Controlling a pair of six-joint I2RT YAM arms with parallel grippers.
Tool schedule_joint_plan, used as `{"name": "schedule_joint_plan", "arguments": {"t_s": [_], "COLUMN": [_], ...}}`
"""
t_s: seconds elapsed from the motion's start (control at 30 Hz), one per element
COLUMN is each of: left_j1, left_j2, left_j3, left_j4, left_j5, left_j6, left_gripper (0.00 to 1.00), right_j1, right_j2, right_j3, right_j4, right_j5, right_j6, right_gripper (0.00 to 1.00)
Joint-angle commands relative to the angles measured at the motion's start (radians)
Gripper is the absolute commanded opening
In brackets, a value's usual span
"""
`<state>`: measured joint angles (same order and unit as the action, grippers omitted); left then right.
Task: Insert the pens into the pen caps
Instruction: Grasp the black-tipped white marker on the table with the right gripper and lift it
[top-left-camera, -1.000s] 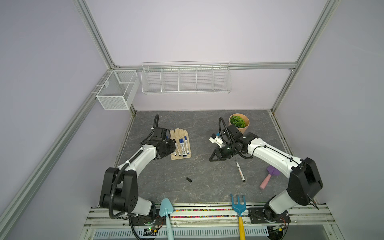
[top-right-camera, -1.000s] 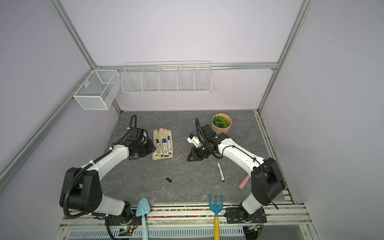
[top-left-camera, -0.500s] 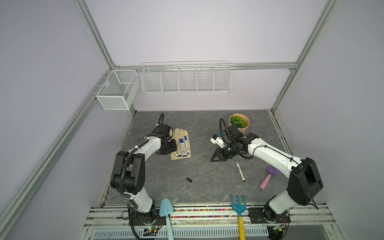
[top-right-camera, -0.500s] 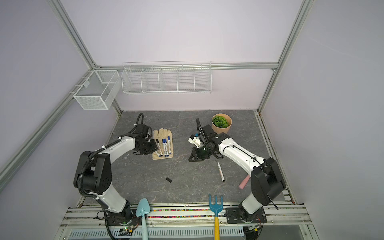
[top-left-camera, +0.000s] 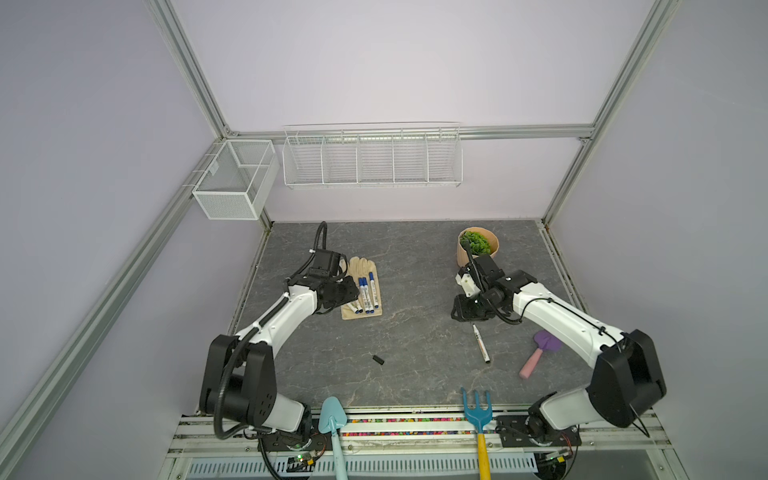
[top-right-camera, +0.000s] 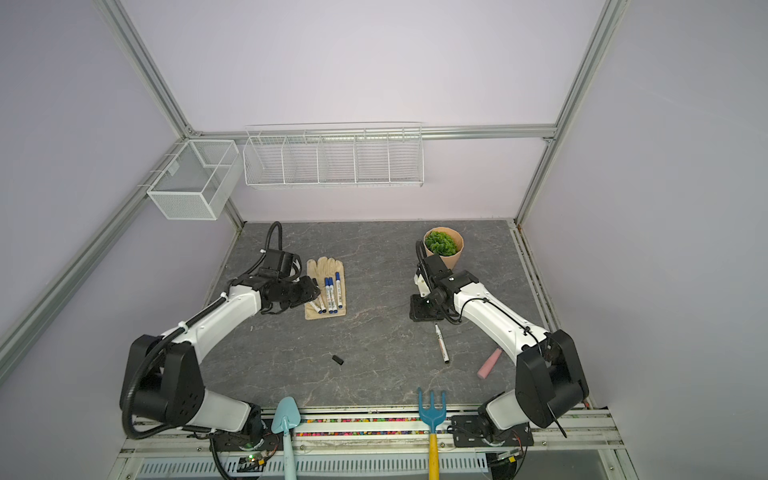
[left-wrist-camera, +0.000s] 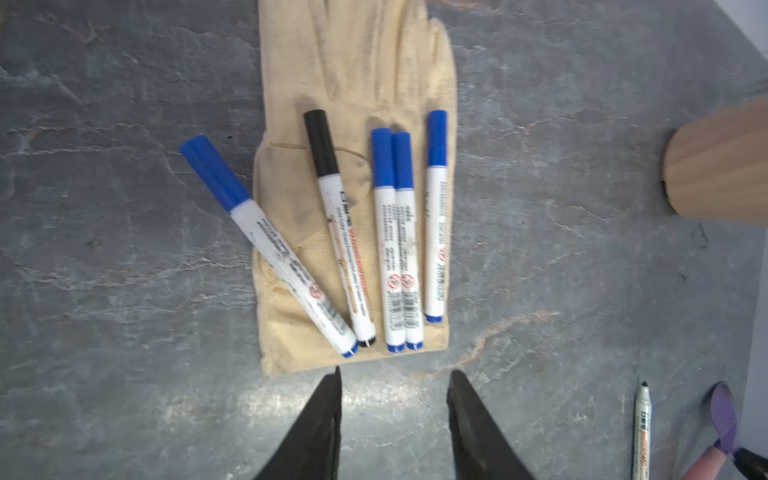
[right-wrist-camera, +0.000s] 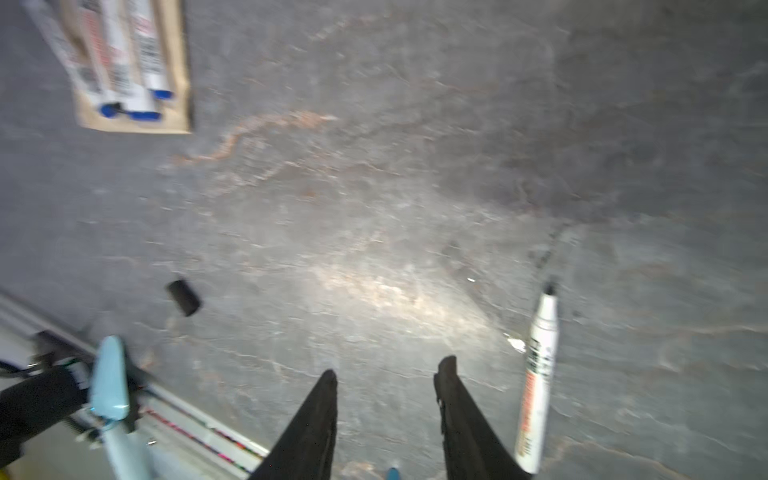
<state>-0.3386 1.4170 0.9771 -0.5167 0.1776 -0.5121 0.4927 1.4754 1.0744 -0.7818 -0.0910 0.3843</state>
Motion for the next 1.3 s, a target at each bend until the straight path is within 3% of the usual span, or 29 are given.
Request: {"name": "schedule_joint_plan", "arguments": {"t_s": [0.0,0.17,0.33,0.4,0.53,0.67,0.93,1.03,1.27], "left_j1": [-0.057,-0.091,-0.100,-0.100,-0.103,-0.108,-0.227,-0.287,-0.365], "left_j2": [-0.095,-0.286,-0.438,-0.473,-0.524,-0.540,-0.506,-0.474,-0.433], "left_j3": [-0.091,-0.257,-0.319,-0.324,-0.337,-0.350,-0.358,-0.343,-0.324], "left_j4": [0.044,0.118,0.084,0.059,0.035,0.034,0.150,0.207,0.333], "left_j5": [-0.051,-0.072,-0.090,-0.093,-0.080,-0.040,0.095,0.137,0.128], "left_j6": [-0.108,-0.258,-0.281,-0.280,-0.276,-0.267,-0.219,-0.204,-0.197], "left_gripper": [0.45,0.51,0.53,0.54,0.54,0.54,0.57,0.59,0.61], "right_j1": [-0.027,-0.057,-0.069,-0.067,-0.055,-0.016,0.150,0.190,0.231], "right_j2": [0.002,0.054,0.121,0.148,0.187,0.164,0.051,0.052,0.086], "right_j3": [-0.065,-0.130,-0.157,-0.167,-0.174,-0.163,-0.008,0.058,0.111], "right_j4": [-0.046,-0.010,0.017,0.033,0.063,0.126,0.349,0.401,0.600], "right_j5": [0.134,0.105,0.100,0.086,0.069,-0.014,-0.314,-0.370,-0.524], "right_j6": [0.035,0.042,0.032,0.029,0.019,0.017,0.091,0.106,0.219], "right_gripper": [0.46,0.45,0.42,0.39,0.21,0.07,0.08,0.08,0.09]}}
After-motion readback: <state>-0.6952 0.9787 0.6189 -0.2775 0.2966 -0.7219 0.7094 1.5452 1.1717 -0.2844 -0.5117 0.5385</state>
